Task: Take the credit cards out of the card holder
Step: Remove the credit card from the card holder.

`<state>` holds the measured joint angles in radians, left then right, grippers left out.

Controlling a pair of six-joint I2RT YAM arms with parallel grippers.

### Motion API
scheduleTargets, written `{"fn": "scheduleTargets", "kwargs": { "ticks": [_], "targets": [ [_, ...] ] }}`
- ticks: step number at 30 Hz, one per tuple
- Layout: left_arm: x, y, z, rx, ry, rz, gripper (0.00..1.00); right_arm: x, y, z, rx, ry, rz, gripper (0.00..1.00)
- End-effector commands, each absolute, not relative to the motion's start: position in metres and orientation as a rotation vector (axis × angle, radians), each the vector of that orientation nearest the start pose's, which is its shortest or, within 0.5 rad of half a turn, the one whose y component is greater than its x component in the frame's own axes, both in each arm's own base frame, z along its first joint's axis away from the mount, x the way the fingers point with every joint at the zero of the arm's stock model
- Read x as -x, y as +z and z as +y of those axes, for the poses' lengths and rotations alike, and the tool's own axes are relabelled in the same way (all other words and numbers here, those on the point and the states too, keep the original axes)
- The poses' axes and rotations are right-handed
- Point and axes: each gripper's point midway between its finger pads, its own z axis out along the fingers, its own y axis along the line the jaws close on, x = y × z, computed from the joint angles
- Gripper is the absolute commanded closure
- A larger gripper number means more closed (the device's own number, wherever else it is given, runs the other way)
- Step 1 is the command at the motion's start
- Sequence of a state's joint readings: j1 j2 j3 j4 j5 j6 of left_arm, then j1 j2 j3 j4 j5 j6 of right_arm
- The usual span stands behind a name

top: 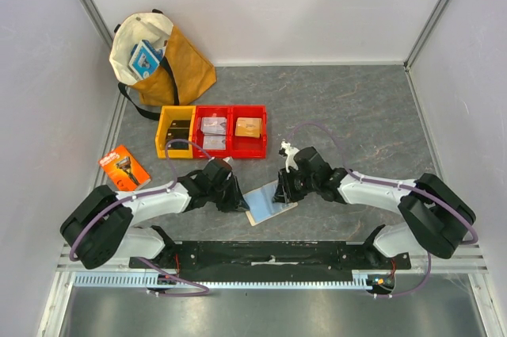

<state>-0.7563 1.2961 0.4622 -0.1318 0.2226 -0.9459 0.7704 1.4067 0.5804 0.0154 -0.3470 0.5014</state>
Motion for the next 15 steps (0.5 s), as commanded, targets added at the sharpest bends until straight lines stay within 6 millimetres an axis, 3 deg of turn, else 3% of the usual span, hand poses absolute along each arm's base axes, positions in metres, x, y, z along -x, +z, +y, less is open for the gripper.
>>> {"fn": "scheduleTargets", "kwargs": {
  "ticks": [1, 6, 15],
  "targets": [
    [-0.145, 0.012, -0.241, 0.186, -0.846, 2.800, 0.76, -0.185, 0.072, 0.297, 0.538, 1.028, 2.395, 0.70],
    [-0.144, 0.012, -0.241, 0.194, -0.853, 2.792, 0.76, -0.177, 0.075, 0.310, 0.590, 1.081, 2.393, 0.70],
    [-0.147, 0.019, -0.237, 0.255, -0.876, 2.738, 0.76, -0.147, 0.082, 0.362, 0.773, 1.164, 2.374, 0.66]
  ]
}}
